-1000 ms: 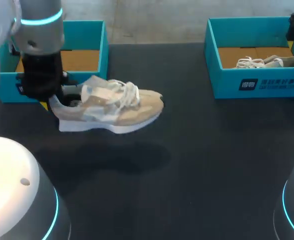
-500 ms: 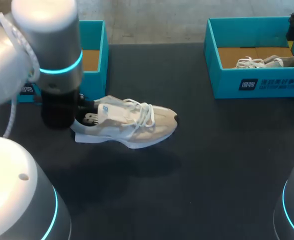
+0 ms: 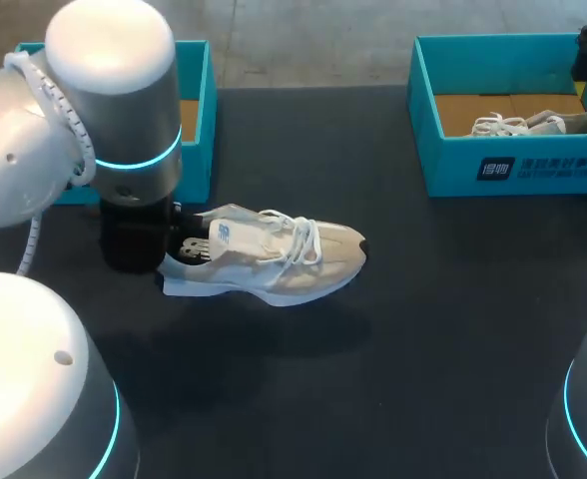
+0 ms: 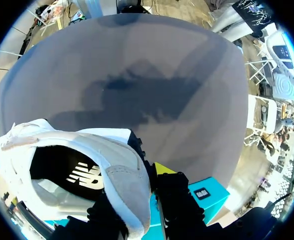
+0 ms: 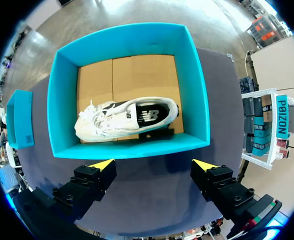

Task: Take the shoe out of the shoebox, open the shoe tongue, remove and reinsert the insole, then place the shoe into the shoebox

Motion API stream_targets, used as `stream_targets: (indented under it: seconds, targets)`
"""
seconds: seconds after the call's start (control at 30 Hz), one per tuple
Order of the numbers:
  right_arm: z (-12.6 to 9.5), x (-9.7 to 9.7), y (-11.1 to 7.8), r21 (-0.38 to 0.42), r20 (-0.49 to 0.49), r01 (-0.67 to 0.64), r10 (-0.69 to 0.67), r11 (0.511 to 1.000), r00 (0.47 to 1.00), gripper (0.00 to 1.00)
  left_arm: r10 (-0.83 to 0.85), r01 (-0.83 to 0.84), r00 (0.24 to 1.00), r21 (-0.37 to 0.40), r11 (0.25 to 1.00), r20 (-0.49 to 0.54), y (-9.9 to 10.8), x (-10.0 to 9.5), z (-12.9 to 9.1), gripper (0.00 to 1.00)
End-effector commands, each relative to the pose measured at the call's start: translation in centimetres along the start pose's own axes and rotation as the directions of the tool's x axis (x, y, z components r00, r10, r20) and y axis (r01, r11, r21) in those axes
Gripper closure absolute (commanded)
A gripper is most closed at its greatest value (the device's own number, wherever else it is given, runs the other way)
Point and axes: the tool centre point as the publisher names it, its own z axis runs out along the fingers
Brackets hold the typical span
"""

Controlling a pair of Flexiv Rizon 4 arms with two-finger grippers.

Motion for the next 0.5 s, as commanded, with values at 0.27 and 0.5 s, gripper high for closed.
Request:
stream_targets:
  seconds: [0.27,0.5]
  targets:
    - [0.0,0.0,-0.1,-0.003,0.000,-0.001,0.001,1.000,1.000,0.00,-0.003,0.004,1.000,0.040,0.999,-0.018,-0.5,-2.2,1.4,1.00]
    - [0.0,0.0,-0.1,-0.003,0.000,-0.001,0.001,1.000,1.000,0.00,-0.005,0.006,1.000,0.056,0.998,-0.023,-0.9,-3.5,3.2,1.00]
